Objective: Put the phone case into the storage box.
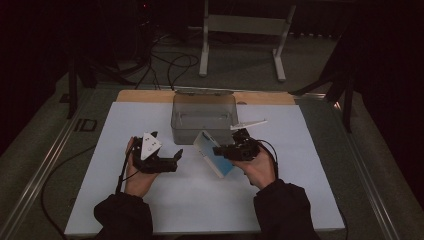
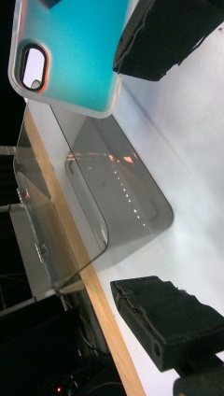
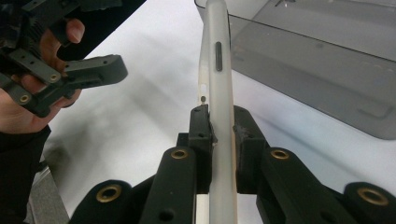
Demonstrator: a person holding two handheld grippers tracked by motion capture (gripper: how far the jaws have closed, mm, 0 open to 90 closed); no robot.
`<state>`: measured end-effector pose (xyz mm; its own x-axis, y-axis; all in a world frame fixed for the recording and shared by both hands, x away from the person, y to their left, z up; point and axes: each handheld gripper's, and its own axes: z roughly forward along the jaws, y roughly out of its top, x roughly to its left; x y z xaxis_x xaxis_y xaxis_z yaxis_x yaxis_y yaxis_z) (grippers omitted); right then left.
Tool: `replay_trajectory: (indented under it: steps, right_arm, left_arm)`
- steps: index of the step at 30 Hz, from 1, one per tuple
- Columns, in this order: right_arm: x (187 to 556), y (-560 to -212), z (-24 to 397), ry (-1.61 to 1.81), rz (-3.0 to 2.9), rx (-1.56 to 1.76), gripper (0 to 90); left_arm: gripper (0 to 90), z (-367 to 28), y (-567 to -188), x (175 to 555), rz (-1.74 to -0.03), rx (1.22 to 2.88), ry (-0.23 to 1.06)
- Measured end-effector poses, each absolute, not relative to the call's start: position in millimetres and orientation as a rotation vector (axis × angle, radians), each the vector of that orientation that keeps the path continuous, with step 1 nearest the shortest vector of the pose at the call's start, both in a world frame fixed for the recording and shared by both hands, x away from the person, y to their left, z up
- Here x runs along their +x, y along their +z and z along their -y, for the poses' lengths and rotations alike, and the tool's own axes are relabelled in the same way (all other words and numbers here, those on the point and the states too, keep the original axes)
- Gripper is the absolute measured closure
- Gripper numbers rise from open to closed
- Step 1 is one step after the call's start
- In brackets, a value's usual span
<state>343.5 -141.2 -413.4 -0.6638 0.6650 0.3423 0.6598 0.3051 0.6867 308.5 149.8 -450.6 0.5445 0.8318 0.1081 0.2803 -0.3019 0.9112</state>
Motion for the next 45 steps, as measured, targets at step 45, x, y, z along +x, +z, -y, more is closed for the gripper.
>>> replay_trajectory:
  steps: [45]
  right_arm:
    - [354,-408,145,1.352,-2.434,1.362,80.9]
  left_arm:
    - [0.5,-220,-474,248,-0.992,1.708,0.823]
